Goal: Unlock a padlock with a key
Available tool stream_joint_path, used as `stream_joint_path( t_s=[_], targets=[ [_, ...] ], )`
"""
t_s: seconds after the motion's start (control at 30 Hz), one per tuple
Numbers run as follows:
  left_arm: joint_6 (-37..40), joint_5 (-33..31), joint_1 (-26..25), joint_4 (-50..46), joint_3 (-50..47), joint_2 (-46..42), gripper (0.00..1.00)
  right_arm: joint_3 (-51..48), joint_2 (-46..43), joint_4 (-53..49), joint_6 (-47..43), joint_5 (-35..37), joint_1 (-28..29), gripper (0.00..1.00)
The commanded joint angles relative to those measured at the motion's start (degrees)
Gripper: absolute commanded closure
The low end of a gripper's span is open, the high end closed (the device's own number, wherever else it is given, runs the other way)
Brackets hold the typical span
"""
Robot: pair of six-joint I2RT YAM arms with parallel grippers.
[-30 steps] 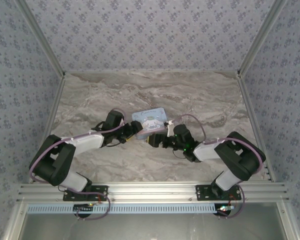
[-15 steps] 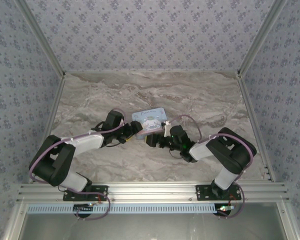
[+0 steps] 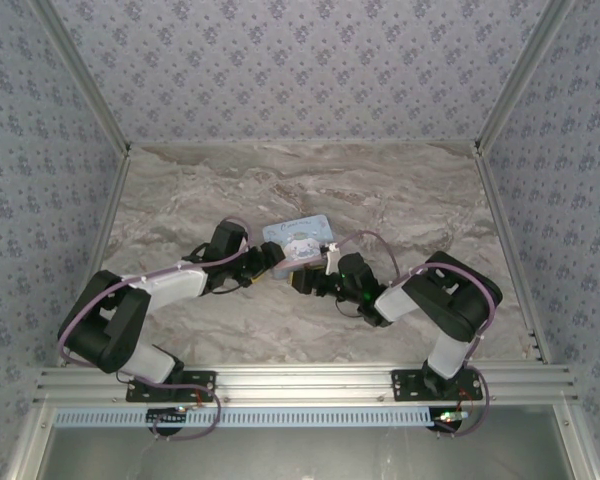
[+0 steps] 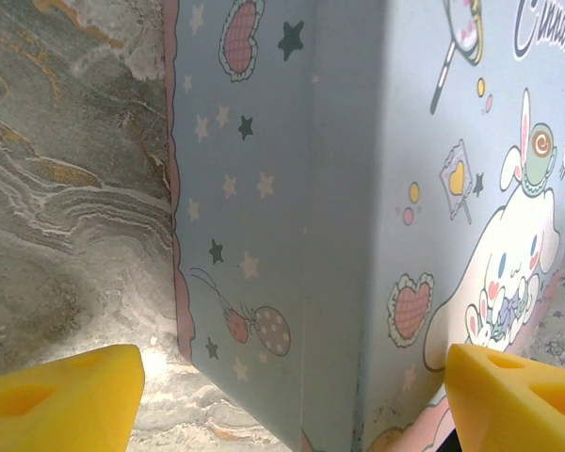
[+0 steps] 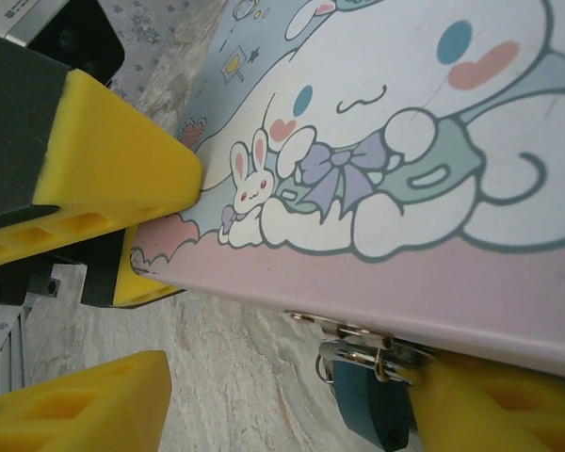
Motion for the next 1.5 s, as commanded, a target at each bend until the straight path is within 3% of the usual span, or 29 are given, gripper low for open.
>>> stream_joint_path(
  t_s=[0.0, 0.2, 1.0, 1.47],
  targets=[
    [-0.29, -0.87, -0.44, -2.28, -0.54, -0.86, 0.18, -0.36, 0.69, 4.06, -0.8, 0.99, 0.34, 0.35],
    [-0.3, -0.91, -0.48, -2.21, -0.54, -0.65, 0.18, -0.28, 0.71, 3.88, -1.33, 0.14, 0.27, 0.49],
    [-0.5, -0.94, -0.41, -1.97, -1.0, -0.76, 0.18, -1.33, 0.8, 3.32, -0.73, 1.62, 0.17, 0.86],
    [-0.34, -1.26, -0.48, -2.2, -1.08, -0.75, 0.18, -1.72, 0.7, 3.79, 0.46, 3.0, -0.09, 0.96]
  ],
)
